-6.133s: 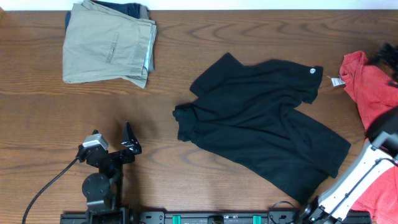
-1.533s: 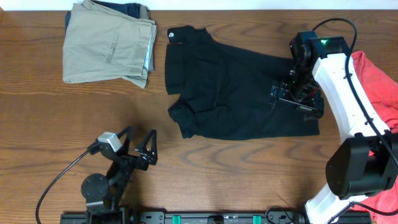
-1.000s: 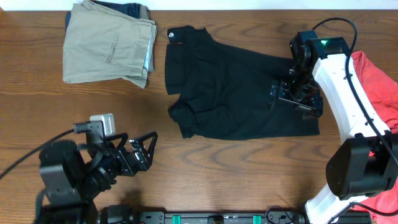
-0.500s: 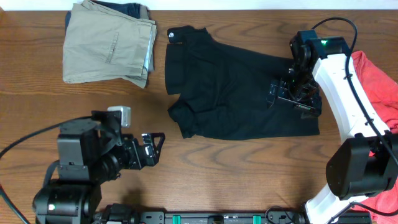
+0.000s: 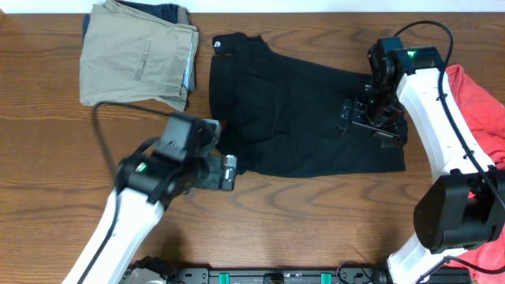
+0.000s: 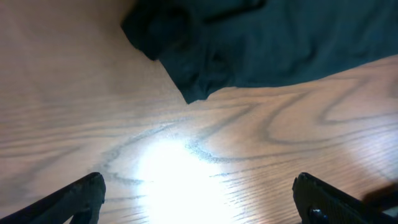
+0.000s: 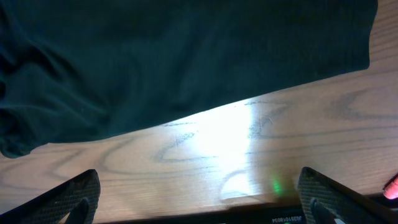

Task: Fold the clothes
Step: 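Reach the left gripper to the shirt's lower left corner and grasp it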

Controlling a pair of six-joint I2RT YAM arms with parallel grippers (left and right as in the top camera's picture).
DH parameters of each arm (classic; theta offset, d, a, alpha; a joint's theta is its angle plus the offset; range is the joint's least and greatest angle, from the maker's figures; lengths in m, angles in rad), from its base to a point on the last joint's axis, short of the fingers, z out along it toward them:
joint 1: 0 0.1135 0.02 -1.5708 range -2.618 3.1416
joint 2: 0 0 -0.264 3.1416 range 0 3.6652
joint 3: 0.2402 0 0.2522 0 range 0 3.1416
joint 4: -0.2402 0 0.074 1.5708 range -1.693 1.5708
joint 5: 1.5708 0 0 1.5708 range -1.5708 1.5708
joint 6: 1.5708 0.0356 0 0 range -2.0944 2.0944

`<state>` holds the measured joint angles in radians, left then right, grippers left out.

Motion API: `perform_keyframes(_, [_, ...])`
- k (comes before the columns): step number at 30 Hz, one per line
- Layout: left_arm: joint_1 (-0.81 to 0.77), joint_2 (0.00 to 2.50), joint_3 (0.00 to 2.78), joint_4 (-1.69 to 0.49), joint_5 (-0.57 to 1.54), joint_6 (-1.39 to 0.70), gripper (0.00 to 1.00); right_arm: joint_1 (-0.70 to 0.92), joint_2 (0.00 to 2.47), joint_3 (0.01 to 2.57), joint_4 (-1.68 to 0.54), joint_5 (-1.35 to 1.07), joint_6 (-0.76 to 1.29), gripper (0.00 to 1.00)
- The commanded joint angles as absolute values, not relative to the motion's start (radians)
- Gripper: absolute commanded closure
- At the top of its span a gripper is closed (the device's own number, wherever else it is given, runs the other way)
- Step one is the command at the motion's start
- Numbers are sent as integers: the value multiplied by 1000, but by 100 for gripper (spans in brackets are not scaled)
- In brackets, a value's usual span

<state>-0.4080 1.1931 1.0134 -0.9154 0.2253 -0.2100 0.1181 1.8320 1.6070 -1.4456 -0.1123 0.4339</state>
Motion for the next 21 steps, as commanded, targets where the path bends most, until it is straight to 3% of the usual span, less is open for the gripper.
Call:
perform_keyframes(1, [-415, 1301, 1027, -889, 263, -308, 2, 132, 1808, 1606, -1451, -111, 404, 1])
perform_keyframes(12, [-414, 1629, 1027, -692, 276, -309, 2, 132, 1808, 1606, -1453, -101, 352, 1])
perform_keyframes(21, [-359, 1753, 1027, -595, 277, -308, 2, 132, 1808, 1606, -1459, -101, 331, 1])
